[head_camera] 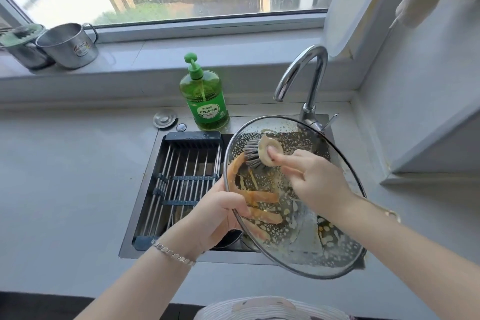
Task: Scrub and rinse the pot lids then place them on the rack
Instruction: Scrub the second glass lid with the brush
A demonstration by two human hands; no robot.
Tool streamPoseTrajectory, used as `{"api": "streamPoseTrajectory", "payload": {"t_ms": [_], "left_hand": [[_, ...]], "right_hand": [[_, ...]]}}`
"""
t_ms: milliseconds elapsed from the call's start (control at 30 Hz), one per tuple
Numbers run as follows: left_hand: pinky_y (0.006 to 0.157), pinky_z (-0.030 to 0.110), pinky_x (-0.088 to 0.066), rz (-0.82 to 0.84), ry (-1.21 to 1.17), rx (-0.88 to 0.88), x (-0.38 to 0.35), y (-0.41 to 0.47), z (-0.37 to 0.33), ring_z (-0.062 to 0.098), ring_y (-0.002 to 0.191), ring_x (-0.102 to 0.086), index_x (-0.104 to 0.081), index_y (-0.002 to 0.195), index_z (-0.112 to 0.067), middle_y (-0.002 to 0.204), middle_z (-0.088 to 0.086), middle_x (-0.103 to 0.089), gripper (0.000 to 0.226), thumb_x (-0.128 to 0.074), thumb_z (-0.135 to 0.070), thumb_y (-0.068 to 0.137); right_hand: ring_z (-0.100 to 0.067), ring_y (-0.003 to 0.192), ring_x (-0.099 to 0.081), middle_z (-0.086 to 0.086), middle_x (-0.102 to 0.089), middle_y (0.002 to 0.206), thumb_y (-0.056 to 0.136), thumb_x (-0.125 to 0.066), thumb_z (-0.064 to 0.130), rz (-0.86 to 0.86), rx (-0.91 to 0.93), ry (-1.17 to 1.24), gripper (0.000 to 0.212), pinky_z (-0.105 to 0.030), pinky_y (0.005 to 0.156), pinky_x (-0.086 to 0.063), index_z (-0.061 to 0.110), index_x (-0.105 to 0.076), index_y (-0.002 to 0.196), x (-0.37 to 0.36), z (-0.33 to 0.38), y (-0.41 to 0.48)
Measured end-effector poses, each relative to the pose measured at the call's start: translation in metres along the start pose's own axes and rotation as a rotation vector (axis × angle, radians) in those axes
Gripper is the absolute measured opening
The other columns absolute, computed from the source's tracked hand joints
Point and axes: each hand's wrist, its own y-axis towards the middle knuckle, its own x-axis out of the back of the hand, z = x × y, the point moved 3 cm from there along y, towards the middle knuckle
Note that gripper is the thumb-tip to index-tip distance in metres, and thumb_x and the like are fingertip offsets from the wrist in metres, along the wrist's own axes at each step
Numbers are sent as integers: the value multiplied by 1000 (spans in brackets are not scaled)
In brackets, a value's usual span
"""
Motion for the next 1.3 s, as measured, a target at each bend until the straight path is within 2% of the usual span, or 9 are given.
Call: {"api": "streamPoseTrajectory", "payload": {"t_ms": [133,300,400,567,700,867,1033,1200,1300], "left_hand": [[62,50,-56,25,28,21,-2,-2,0,50,89,-63,-27,137,-44,115,36,-59,96,-40,14,63],[64,50,-57,40,104,33,0,-3,-2,55,100,-58,-36,131,-45,117,31,-60,89,-39,14,65],[66,49,-57,44,77,41,-1,-3,0,55,99,-58,-29,133,-46,116,32,-60,91,-40,14,66],[64,47,-58,12,101,29,6,-3,1,52,99,-60,-38,136,-32,120,31,-58,85,-41,14,65],[65,49,-58,25,45,23,6,-4,-1,53,101,-59,-35,130,-48,119,31,-59,89,-40,15,67],[65,50,-58,16,51,-8,14,-6,2,49,98,-62,-39,133,-12,121,27,-59,70,-41,14,68],[70,52,-57,17,59,-2,12,-5,-3,55,106,-56,-40,129,-43,125,30,-56,83,-42,15,69],[66,51,-58,-2,34,-36,20,-9,-1,54,103,-57,-42,132,-34,126,23,-58,82,-43,18,68],[71,53,-57,10,37,-26,22,-9,0,55,107,-55,-22,142,-45,128,26,-56,98,-43,19,70]], "right_hand": [[-16,71,-44,9,-44,74,97,-42,18,-151,-271,-16,42,-28,57,-32,41,-49,131,17,-36,26],[-12,63,-41,6,-46,73,95,-48,15,-28,34,62,44,-20,52,-31,41,-46,130,-1,9,9],[-16,79,-50,4,-57,89,97,-45,18,-123,-230,74,40,-27,62,-38,38,-50,131,11,-18,29],[-12,61,-39,4,-45,70,94,-50,11,65,113,195,47,-25,53,-36,42,-37,128,-9,31,-5],[-16,75,-52,1,-56,84,96,-48,16,-84,-135,153,43,-26,63,-43,39,-46,131,6,-3,27],[-11,62,-41,9,-45,72,93,-52,11,193,208,199,50,-24,54,-40,45,-39,127,-11,42,-13],[-11,61,-41,5,-46,73,95,-48,13,55,-32,140,46,-21,53,-35,42,-41,130,-2,7,23],[-10,64,-44,11,-48,73,92,-54,12,263,220,229,50,-21,55,-39,47,-40,124,-16,34,-18],[-13,67,-48,4,-52,79,94,-50,12,156,22,105,48,-19,54,-36,46,-42,127,-13,4,7]]}}
